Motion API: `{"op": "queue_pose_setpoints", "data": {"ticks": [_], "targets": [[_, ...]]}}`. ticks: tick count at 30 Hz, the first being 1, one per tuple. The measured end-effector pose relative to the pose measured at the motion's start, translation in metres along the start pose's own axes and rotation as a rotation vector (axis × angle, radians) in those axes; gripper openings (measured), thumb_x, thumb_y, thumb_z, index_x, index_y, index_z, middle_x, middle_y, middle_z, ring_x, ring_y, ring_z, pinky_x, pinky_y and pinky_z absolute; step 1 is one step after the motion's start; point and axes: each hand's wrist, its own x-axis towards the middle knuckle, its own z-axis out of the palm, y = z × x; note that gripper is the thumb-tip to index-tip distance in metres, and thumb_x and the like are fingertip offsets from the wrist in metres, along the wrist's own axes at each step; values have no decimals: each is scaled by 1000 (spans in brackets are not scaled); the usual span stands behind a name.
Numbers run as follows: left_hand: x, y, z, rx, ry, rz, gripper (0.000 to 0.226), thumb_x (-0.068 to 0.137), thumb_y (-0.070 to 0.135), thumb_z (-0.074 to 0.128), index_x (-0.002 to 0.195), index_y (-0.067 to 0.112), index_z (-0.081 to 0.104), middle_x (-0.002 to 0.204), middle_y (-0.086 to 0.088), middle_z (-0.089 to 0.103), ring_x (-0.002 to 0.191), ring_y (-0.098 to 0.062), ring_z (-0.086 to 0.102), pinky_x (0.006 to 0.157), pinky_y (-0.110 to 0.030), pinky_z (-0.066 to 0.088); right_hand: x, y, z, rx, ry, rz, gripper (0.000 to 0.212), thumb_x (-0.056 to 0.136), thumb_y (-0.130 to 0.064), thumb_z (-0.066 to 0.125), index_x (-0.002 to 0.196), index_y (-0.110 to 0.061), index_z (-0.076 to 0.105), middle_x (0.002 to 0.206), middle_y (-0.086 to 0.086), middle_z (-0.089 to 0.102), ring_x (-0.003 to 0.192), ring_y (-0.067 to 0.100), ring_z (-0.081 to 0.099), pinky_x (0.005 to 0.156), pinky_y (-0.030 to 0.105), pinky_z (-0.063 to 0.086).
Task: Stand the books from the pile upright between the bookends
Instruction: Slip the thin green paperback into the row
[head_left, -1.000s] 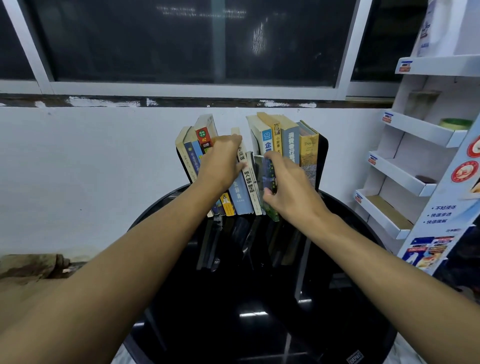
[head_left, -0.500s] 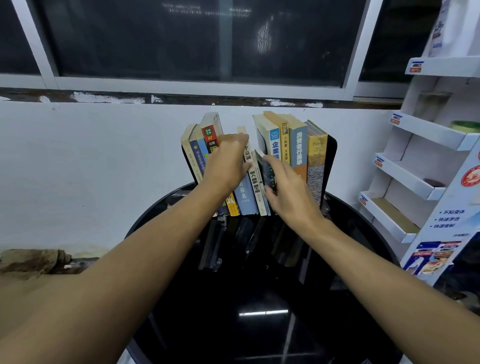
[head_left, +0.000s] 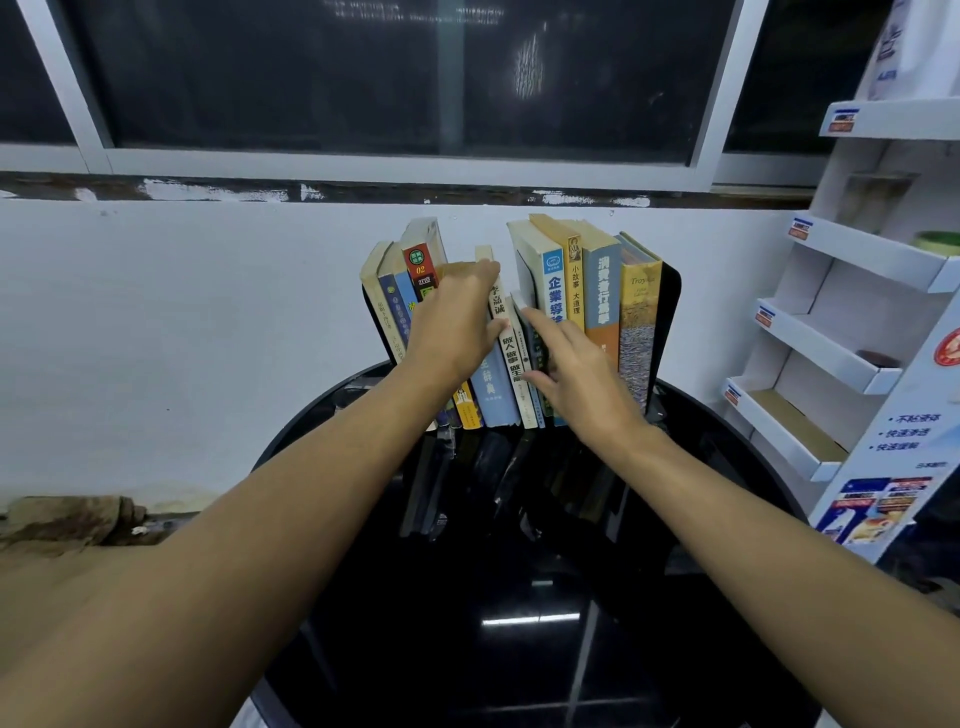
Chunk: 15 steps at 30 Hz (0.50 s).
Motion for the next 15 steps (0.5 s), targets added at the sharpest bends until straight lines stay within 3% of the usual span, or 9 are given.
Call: {"op": "queue_pose_setpoints", "data": {"ticks": [5, 11, 15], "targets": [[-1, 2, -1, -8, -8, -11, 41, 86, 27, 79, 116, 17, 53, 104, -5, 68, 96, -32, 65, 73, -45, 57, -3, 11, -9, 35, -46, -114, 67, 93, -14, 70, 153, -14, 40, 122, 9, 60, 99, 23, 64, 87, 45, 58], [-1, 3, -3, -7, -8, -16, 46, 87, 27, 79, 123, 16, 54, 111, -7, 69, 101, -32, 65, 76, -45, 57, -2, 13, -17, -21, -59, -144, 59, 90, -12, 74, 144, -11, 51, 120, 8, 61, 102, 26, 64, 88, 48, 57], [-2, 5, -5, -14, -19, -19, 45, 87, 27, 79, 124, 16, 54, 112, -7, 69, 101, -31, 65, 76, -46, 58, 3, 10, -17, -108, -14, -150, 58, 84, -12, 80, 137, -7, 57, 113, 8, 63, 102, 23, 61, 90, 40, 55]]}}
